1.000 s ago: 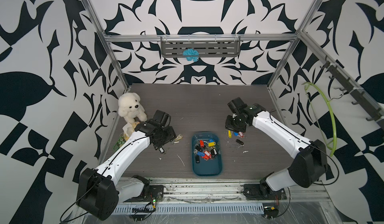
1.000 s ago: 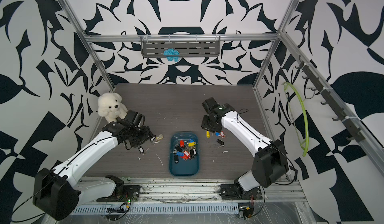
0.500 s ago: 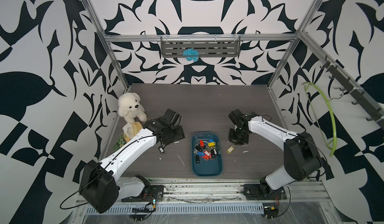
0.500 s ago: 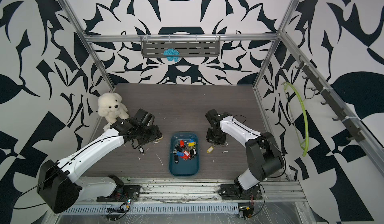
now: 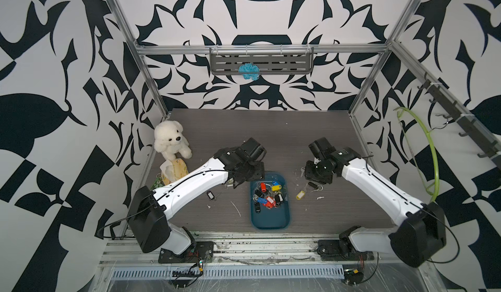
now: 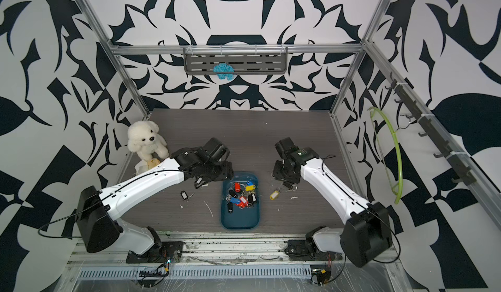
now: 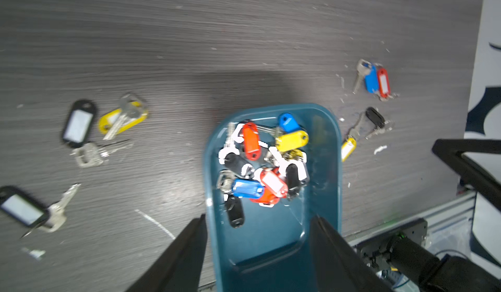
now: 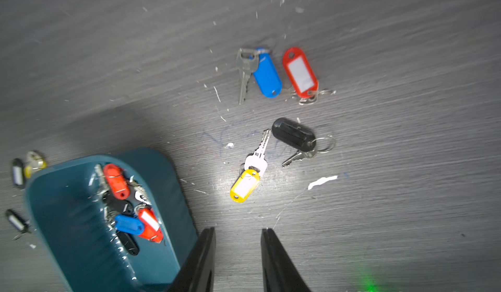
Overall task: Take the keys out of the storage box
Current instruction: Place the key at the center of the board.
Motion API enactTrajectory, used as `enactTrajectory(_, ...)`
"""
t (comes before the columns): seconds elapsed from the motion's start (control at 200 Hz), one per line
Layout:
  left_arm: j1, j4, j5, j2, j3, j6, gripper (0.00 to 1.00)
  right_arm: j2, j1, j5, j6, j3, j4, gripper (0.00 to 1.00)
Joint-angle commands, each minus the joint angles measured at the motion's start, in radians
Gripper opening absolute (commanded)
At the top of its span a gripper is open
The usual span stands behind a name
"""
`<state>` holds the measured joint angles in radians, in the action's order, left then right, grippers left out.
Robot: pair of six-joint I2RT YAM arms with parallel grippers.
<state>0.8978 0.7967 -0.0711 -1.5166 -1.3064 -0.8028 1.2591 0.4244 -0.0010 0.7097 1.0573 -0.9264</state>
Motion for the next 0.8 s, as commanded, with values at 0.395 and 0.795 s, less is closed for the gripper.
enactTrajectory(0.395, 0.108, 0.042, 0.066, -0.302, -0.178, 0.022, 0.65, -0.21, -0.024, 0.07, 0.0, -0.131, -0.033, 0.35)
enactTrajectory(0.795, 0.104, 0.05, 0.129, -0.372, -0.176, 0.083, 0.43, -0.196, -0.029, 0.063, 0.006, -0.136, -0.03, 0.33)
